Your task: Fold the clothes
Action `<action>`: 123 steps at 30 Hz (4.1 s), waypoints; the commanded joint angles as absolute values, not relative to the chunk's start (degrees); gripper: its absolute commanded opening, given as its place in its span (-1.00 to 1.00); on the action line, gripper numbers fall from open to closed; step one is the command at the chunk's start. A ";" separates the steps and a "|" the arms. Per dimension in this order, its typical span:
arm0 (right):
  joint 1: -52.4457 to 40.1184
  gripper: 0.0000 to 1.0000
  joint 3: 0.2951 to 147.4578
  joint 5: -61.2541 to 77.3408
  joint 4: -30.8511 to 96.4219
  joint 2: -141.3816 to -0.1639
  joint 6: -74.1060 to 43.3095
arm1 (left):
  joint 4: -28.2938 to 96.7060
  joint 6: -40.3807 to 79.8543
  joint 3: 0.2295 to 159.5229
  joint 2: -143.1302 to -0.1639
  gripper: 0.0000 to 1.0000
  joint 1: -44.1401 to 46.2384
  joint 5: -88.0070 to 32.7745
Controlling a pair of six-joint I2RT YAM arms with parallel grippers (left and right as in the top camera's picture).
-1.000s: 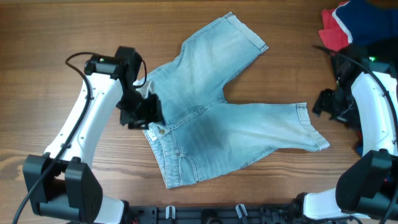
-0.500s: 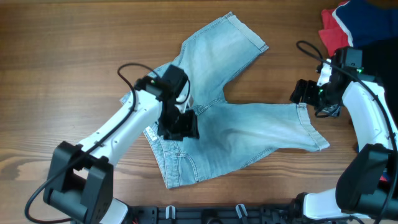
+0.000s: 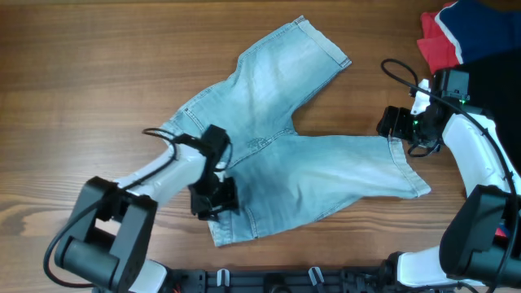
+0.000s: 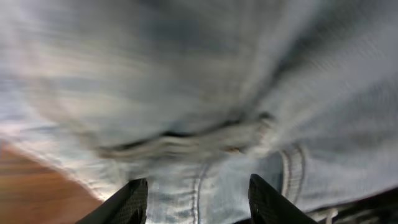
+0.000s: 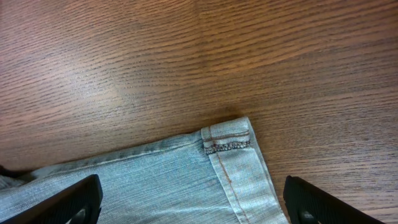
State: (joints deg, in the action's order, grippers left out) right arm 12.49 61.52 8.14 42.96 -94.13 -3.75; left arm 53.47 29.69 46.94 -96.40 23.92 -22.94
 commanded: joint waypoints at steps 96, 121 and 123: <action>1.37 -0.05 53.34 19.57 -2.79 -108.07 -16.88 | 49.45 24.16 46.09 -96.77 0.05 -14.41 -9.06; 1.67 -0.92 53.36 17.04 -10.20 -118.43 -26.76 | 49.93 24.16 46.09 -96.77 0.04 -14.41 -9.04; 3.73 -0.92 53.36 12.99 -3.64 -117.34 -26.63 | 49.93 24.14 46.09 -96.77 0.04 -14.41 -9.04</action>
State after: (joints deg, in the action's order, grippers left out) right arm 1.65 56.18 19.27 -10.28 -115.33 -27.00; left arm 51.20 26.17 47.16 -95.35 -13.26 -18.85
